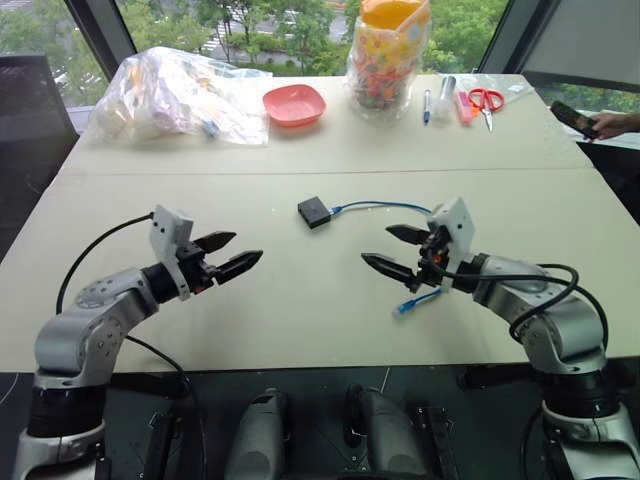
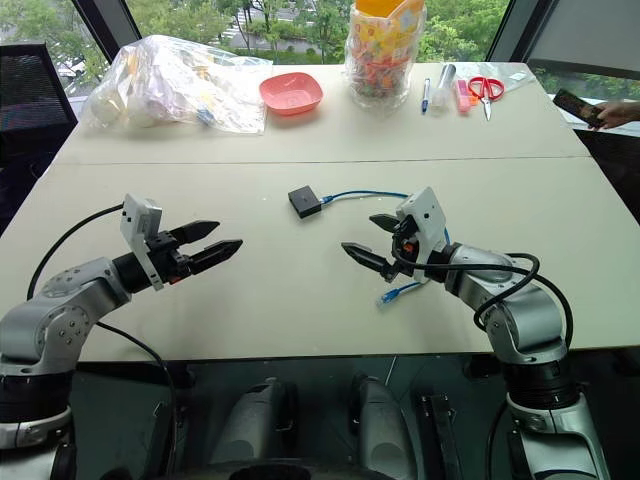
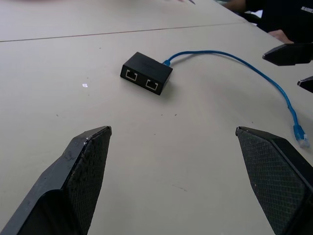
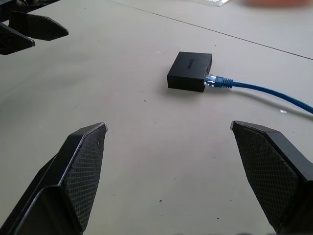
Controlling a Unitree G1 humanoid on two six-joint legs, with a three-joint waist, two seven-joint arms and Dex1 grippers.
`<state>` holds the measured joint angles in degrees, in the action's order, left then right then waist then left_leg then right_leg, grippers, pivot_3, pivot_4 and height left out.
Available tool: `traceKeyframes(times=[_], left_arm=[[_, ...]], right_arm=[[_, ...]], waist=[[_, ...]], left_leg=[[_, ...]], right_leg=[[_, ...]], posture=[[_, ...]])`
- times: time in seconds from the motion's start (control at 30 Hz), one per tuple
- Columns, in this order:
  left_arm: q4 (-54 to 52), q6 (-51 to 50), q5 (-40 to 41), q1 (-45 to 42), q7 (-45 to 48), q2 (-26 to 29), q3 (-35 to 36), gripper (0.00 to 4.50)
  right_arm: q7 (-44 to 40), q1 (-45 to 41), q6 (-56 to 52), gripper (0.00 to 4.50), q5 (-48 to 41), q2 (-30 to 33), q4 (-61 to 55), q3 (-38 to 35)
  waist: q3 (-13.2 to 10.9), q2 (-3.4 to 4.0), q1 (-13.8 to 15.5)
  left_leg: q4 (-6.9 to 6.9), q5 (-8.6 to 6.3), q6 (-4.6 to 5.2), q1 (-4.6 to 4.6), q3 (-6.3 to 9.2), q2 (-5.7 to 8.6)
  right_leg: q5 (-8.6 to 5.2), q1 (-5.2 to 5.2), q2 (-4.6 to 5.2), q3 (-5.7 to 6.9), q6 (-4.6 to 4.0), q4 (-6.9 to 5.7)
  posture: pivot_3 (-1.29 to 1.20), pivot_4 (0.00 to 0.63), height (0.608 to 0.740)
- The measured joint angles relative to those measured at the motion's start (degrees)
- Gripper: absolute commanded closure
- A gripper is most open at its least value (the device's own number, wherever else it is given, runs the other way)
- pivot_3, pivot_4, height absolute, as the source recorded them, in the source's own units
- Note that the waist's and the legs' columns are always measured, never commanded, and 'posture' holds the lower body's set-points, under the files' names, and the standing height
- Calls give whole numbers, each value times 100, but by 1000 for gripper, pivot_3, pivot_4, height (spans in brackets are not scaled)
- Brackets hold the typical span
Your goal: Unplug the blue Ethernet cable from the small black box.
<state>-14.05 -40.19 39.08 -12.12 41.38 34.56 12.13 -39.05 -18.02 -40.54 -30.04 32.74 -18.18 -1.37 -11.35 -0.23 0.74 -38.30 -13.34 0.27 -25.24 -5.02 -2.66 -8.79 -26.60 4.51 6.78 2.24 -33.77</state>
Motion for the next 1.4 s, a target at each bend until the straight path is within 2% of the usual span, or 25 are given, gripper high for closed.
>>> traceKeyframes(times=[0.57,0.73,0.8,0.93,1.13,1.27,1.4], left_arm=[[230,112,-84,-252,-30,-99,2,278],[681,375,-302,-698,250,158,-11,278],[1017,502,-375,-972,492,374,-6,278],[1363,575,-434,-1215,1181,996,-1,278],[1156,550,-452,-1064,1156,900,44,278],[529,391,-314,-419,856,686,113,278],[-187,285,-181,281,406,519,451,278]], right_arm=[[102,-46,107,231,61,-139,74,66],[28,-598,436,231,326,-347,820,307],[-69,-1065,744,231,586,-481,1431,485],[-293,-2490,1968,231,1350,-876,3676,807],[-258,-4405,3866,231,2486,-1671,7689,1174],[-186,-4776,4373,231,3136,-1848,9009,1396],[-115,-5031,4361,231,3414,-2008,9408,1339]], waist=[[0,0,-2],[0,-1,-7],[0,-2,-30],[-2,-3,-141],[-2,-3,-176],[-2,-3,-154],[-1,-4,-182]], left_leg=[[-3,1,0,2,-2,0],[-8,2,-2,4,-4,8],[-10,3,-4,6,-7,9],[-4,5,-5,7,-10,8],[8,7,-6,4,-34,10],[10,7,-6,1,-39,11],[8,9,-11,28,-42,2]], right_leg=[[0,-1,0,0,0,-10],[0,-3,-1,0,-1,-21],[1,-6,-3,0,-1,-28],[1,-10,-5,-2,-1,-35],[15,-15,-4,-8,9,-41],[14,-16,5,-14,11,-43],[14,0,6,-21,13,-45]], posture=[[0,150,740],[0,150,740],[0,150,740],[0,150,740],[0,150,740],[0,150,740],[0,150,740]])
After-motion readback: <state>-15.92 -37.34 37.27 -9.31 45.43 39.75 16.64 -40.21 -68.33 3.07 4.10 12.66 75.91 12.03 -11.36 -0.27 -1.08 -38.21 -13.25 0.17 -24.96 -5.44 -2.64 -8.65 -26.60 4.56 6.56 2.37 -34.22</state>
